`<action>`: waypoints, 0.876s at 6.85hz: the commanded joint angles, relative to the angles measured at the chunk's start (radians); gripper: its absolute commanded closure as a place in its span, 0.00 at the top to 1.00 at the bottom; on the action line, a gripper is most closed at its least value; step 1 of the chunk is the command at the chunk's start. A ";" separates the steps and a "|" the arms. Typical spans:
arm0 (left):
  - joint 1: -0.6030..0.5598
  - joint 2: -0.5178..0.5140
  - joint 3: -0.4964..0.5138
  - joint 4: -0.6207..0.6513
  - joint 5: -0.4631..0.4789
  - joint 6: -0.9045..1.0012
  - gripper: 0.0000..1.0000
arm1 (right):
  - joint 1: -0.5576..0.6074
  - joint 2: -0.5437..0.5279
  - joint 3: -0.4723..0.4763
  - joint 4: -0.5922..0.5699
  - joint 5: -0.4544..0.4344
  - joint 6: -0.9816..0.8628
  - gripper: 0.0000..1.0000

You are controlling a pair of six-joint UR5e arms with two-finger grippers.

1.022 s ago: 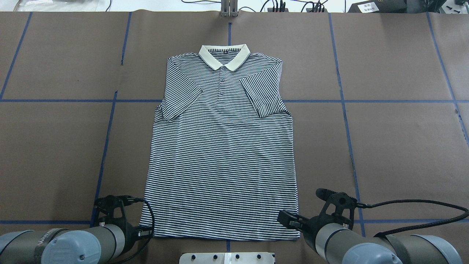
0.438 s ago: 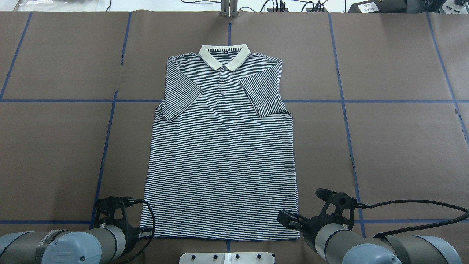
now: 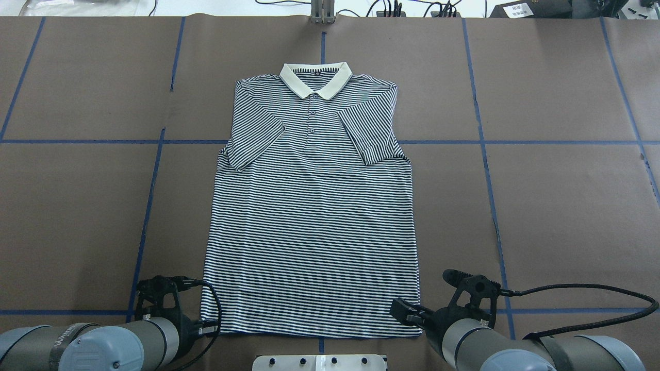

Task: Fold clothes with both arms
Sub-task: 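Grasp the hem corners with both grippers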

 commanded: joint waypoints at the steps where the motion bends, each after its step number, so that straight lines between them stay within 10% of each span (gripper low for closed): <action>1: 0.000 -0.005 -0.002 0.000 -0.003 0.000 0.00 | -0.042 0.002 -0.038 -0.008 -0.056 0.001 0.86; 3: 0.000 -0.008 -0.005 0.000 -0.004 0.000 0.00 | -0.071 0.012 -0.080 -0.013 -0.055 0.034 0.59; 6: 0.000 -0.010 -0.005 -0.003 -0.006 0.000 0.00 | -0.085 0.015 -0.107 -0.013 -0.057 0.036 0.49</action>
